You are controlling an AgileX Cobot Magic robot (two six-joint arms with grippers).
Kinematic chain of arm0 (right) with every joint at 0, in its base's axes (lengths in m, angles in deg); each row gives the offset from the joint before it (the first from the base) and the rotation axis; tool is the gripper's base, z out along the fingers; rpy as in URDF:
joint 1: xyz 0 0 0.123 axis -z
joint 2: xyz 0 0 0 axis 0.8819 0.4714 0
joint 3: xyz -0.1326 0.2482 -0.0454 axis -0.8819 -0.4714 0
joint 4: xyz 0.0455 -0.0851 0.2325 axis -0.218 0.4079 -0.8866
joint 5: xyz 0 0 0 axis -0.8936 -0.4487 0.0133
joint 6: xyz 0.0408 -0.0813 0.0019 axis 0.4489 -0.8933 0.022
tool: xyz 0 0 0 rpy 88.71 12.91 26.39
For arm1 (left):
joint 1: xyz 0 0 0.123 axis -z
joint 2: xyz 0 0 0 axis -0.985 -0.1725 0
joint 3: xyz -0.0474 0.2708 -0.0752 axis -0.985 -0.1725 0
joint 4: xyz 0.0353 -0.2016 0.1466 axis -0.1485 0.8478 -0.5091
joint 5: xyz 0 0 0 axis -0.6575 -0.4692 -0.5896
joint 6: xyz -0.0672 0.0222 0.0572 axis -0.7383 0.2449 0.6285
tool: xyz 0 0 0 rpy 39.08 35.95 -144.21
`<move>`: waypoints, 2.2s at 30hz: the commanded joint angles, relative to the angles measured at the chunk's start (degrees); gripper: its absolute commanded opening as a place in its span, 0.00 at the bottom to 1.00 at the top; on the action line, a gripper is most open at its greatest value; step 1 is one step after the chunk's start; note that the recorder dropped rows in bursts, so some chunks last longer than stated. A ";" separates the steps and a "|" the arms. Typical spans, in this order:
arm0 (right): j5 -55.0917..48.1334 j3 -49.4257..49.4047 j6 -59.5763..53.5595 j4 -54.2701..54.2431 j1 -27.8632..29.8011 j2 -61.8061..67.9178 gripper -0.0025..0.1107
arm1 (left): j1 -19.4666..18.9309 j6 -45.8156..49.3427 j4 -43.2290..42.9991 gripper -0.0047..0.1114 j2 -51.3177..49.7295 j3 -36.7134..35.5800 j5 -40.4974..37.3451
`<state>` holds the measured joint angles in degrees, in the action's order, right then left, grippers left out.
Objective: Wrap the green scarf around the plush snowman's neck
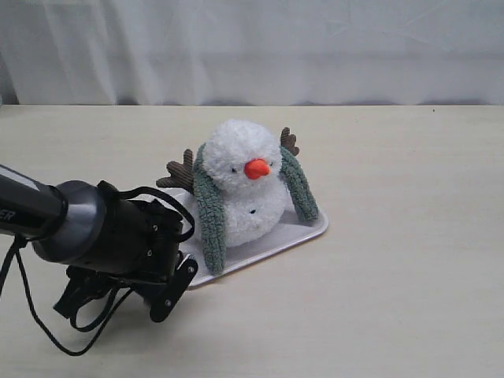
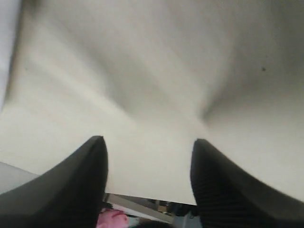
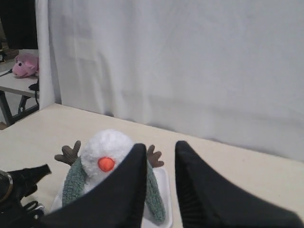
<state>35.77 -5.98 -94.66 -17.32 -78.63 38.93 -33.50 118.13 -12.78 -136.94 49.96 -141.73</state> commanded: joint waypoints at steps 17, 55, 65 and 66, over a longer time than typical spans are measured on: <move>-6.19 16.09 5.11 8.51 0.01 43.45 0.45 | -17.34 -16.79 47.20 0.04 37.57 -0.26 26.86; 10.36 25.57 -54.37 -29.03 -0.09 85.36 0.54 | -17.70 7.53 73.48 0.04 68.85 -0.38 10.30; 9.33 28.01 -55.77 -31.43 -0.09 90.99 0.48 | -17.70 7.53 73.71 0.04 68.85 -0.38 10.34; 9.09 28.01 -56.54 -33.07 -0.09 91.14 0.40 | -17.70 7.53 73.71 0.04 68.85 -0.38 10.45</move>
<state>45.68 21.61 -149.46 -48.33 -78.63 129.59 -51.23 125.53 60.26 -68.31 49.74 -131.52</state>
